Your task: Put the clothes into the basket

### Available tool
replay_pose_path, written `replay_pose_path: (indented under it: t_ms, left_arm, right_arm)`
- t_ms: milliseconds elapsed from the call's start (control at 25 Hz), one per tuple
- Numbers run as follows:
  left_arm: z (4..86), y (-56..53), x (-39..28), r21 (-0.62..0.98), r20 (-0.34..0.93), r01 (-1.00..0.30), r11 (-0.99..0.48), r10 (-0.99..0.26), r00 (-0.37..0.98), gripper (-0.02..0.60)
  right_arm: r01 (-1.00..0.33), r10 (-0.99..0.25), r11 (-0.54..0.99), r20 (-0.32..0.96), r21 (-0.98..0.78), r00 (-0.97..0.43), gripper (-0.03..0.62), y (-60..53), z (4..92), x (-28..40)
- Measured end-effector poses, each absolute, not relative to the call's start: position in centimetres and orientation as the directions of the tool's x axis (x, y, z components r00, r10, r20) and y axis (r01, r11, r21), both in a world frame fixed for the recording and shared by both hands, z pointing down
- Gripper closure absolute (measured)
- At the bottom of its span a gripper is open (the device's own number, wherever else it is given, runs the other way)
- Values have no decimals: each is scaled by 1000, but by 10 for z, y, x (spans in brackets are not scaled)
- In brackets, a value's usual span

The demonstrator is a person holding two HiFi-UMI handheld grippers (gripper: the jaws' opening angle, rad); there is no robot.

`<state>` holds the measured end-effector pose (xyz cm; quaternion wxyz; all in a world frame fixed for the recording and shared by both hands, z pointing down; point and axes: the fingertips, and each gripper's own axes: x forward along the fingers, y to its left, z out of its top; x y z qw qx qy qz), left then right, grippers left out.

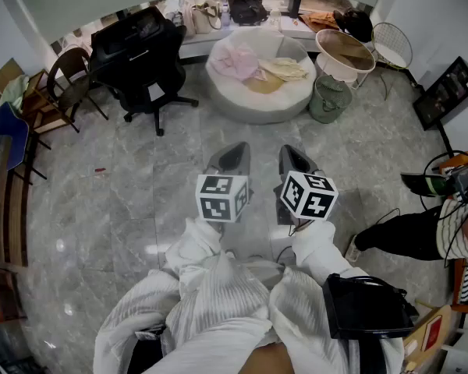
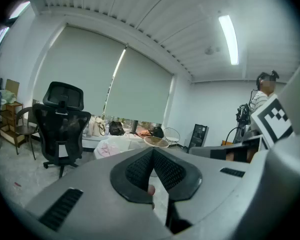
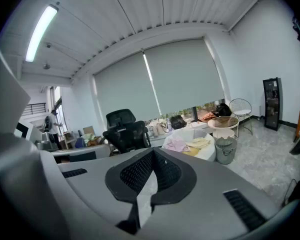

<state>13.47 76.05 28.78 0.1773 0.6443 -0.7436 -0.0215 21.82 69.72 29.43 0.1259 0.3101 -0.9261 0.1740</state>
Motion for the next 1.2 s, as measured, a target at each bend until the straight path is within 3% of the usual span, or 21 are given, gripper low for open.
replay_pose_path:
  t_ms: [1200]
  left_arm:
    - [323,738,68,274,291,-956,106,-957,-22,575]
  right_arm:
    - [-695,-583,650,385,-307,-715,571,674,328,169]
